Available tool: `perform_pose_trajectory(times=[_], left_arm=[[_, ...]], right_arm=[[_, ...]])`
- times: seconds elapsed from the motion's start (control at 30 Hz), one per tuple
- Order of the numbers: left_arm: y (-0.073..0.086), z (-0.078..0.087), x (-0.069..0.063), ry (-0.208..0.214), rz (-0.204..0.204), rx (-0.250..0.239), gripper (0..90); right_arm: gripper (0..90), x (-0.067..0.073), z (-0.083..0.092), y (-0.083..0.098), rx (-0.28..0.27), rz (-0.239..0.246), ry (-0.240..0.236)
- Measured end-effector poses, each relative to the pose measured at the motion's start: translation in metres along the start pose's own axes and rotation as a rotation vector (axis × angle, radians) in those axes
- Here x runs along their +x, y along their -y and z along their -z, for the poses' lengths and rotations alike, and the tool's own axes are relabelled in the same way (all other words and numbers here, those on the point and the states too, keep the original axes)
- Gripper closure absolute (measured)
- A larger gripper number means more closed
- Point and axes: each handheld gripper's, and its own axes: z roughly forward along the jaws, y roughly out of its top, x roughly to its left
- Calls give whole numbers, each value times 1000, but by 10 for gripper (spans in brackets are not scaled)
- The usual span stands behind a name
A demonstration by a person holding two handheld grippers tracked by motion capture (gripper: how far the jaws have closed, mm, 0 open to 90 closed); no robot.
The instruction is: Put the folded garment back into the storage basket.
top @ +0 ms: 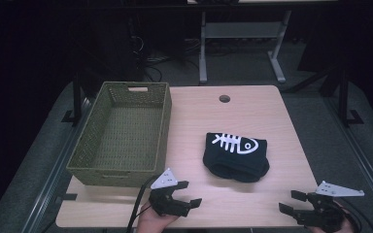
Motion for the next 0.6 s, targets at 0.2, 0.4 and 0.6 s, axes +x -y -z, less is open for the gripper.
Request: perform_pose_trajectory(times=[0.2, 0.4, 0.6], left_arm=[[-5, -3, 0, -11, 3, -4, 217], [-19, -13, 4, -37, -9, -3, 218], [-35, -28, 9, -33, -3, -7, 218]], right_arm=[[183, -3, -1, -10, -19, -10, -4], [183, -6, -8, -21, 1, 14, -7], [183, -10, -15, -35, 13, 39, -13]])
